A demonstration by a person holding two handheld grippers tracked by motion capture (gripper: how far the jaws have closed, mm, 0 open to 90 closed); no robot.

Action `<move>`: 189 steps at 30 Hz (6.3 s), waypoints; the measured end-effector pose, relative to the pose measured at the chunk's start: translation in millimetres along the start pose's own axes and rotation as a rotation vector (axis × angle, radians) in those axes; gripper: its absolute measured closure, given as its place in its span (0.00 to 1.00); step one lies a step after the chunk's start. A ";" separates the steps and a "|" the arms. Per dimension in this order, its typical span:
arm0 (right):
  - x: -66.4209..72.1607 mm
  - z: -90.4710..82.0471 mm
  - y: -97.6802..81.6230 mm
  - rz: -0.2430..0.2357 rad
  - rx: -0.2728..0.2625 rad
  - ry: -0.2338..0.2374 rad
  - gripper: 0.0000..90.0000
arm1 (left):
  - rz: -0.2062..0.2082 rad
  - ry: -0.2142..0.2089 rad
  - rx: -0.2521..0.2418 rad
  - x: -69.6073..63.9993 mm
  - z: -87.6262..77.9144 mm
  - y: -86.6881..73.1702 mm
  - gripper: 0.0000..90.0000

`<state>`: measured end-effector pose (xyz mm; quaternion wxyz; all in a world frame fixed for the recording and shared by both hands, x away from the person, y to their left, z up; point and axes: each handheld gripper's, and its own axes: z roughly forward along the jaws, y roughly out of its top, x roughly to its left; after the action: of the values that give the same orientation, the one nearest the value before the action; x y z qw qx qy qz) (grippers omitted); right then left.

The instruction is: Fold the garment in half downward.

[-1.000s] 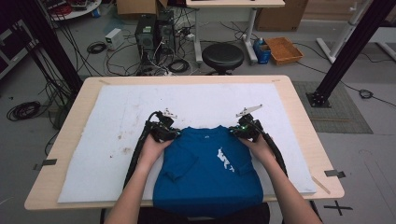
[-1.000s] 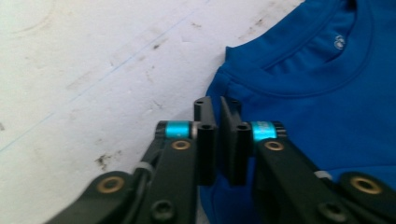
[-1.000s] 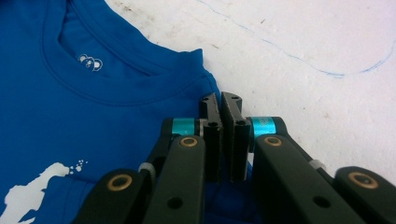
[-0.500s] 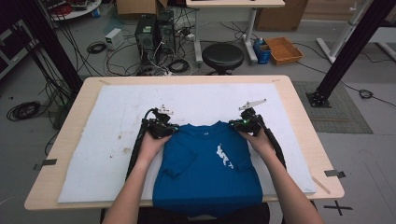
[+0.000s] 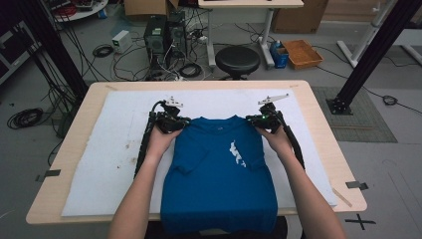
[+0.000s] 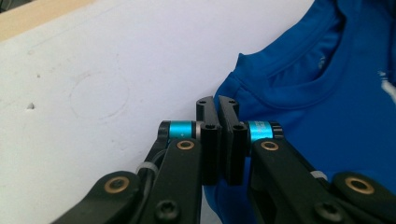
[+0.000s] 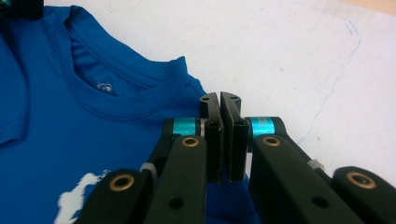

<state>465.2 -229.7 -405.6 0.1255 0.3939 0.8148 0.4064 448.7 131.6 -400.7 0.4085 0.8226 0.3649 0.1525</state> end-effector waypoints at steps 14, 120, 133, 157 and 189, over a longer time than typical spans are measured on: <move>48.2 -55.6 -28.1 -0.065 -0.061 0.010 0.98 | 0.107 -0.093 -0.045 -35.3 -42.7 -19.8 0.97; 0.6 -35.8 -37.6 -0.004 0.054 -0.081 0.93 | 0.054 0.070 0.066 -10.4 -11.2 -39.1 0.92; -19.0 -17.5 -37.0 0.014 0.065 -0.137 0.83 | 0.038 0.158 0.104 4.5 6.7 -27.1 0.67; -3.1 -76.1 -75.9 0.097 -0.010 -0.105 0.68 | -0.360 -0.009 0.095 -23.8 -39.7 -72.2 0.76; 24.7 -46.6 -88.4 0.108 0.103 -0.033 0.92 | -0.334 0.017 0.131 -35.2 -34.4 -72.8 0.95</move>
<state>376.8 -269.3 -440.3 0.0964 0.4497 0.8102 0.3634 371.1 154.5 -434.8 0.3704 0.7743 0.5089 0.0653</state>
